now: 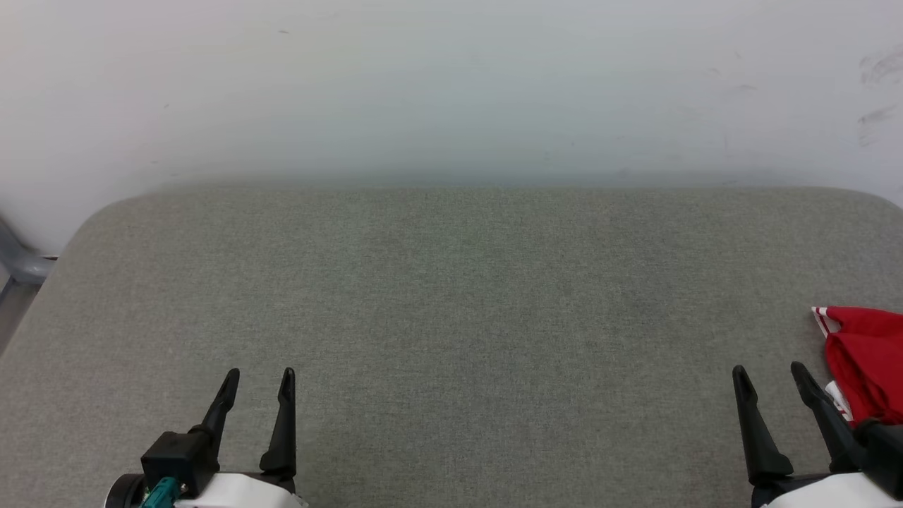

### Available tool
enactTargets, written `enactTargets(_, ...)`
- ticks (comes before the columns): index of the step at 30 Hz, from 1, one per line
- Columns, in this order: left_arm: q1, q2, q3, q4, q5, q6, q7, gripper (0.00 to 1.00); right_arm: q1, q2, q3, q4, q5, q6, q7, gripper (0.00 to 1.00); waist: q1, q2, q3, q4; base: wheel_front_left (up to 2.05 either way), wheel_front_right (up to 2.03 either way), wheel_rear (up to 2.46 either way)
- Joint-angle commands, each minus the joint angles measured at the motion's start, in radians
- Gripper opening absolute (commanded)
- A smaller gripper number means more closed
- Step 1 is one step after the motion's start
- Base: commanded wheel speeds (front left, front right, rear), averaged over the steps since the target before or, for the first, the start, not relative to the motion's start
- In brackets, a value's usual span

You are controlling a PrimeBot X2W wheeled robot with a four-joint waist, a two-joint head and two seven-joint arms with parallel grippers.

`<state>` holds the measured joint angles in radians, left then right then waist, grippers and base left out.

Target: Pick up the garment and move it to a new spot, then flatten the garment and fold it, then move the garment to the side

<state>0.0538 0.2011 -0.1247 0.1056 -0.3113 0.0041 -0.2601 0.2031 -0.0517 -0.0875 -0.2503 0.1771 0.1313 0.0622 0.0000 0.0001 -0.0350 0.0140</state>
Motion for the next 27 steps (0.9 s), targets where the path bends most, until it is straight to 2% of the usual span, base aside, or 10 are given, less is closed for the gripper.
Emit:
enactTargets(1,-0.002,-0.001,-0.001,0.0,-0.003,0.003,-0.006,1.0,-0.004,0.003,0.0,0.001,0.003,-0.001,-0.003,1.0,0.0,-0.0001,0.0,0.0,0.0,0.0,0.0)
enactTargets(2,-0.001,-0.001,-0.003,-0.001,-0.004,0.003,-0.003,1.0,-0.005,0.003,-0.001,0.001,0.004,-0.001,-0.003,1.0,0.0,-0.0001,0.001,0.0,0.0,0.0,0.0)
enactTargets(3,0.001,-0.001,-0.002,0.002,-0.001,-0.001,0.001,0.0,0.001,0.0,0.001,0.004,0.002,0.0,-0.001,0.0,0.0,-0.0001,0.001,0.0,0.0,0.0,0.0)
enactTargets(6,0.011,-0.011,-0.002,0.031,-0.004,-0.001,0.005,0.0,0.005,0.0,0.003,0.033,0.006,0.0,0.0,0.0,0.0,-0.0001,0.001,0.0,0.0,0.0,0.0)
enactTargets(27,-0.04,-0.048,0.064,0.06,-0.352,-0.037,0.104,0.0,-0.082,-0.02,0.022,0.154,0.413,0.0,-0.009,0.0,0.0,-0.0001,0.008,-0.003,0.0,0.0,0.0)
